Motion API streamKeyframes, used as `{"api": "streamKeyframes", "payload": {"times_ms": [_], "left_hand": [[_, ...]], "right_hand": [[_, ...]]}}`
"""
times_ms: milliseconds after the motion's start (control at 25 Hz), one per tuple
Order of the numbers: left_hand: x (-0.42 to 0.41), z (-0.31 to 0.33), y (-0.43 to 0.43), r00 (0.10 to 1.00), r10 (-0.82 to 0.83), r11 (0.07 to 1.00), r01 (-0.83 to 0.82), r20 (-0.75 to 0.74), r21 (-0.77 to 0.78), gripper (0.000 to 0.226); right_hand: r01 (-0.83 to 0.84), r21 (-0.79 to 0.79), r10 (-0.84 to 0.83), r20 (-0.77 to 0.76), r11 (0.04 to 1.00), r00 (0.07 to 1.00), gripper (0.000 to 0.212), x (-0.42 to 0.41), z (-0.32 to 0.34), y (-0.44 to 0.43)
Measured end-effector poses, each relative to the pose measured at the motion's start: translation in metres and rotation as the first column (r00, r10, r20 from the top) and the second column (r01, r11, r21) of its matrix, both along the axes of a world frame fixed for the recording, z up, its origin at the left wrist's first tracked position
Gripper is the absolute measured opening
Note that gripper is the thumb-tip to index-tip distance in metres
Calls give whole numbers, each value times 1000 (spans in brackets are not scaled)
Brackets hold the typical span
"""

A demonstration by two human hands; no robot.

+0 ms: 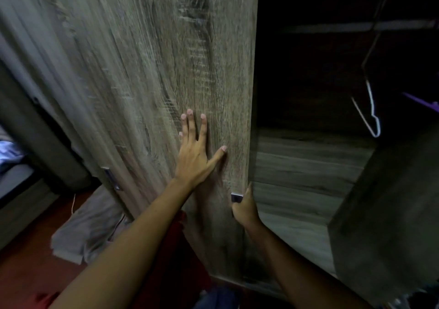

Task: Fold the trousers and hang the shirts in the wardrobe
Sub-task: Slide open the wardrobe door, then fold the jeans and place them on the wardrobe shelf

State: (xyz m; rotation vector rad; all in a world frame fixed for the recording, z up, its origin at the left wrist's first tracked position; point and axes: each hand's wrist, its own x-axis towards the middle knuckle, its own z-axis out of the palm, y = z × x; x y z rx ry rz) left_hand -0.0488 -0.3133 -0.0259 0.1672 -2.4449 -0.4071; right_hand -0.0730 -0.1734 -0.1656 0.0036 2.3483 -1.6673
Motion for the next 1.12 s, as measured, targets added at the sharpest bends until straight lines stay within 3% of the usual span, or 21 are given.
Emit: {"api": "streamKeyframes", "payload": {"times_ms": [320,480,640,760,920,1120], "left_hand": [[-3,-5,-17,998,-51,999,51,21,-12,98],[-2,-4,-18,999,-45,999,45,14,-10,99],[10,-10,-10,1000,12,1000,-12,13,-9,93],[33,-55,2,997,44,997,-48,66,54,85],[80,-154,20,938,52,981,-112,342,158,66],[144,-272,29,690,55,900,-348,722,263,33]], "right_hand": [[49,54,-50,17,997,999,94,-4,-9,-17],[-16,72,15,16,997,1000,90,-5,-7,-7],[-150,74,147,43,986,988,109,-6,-13,6],[-199,116,195,48,973,980,98,-8,-40,20],[-204,27,196,189,979,962,70,16,-100,44],[-320,-9,289,455,947,842,52,51,-186,74]]}}
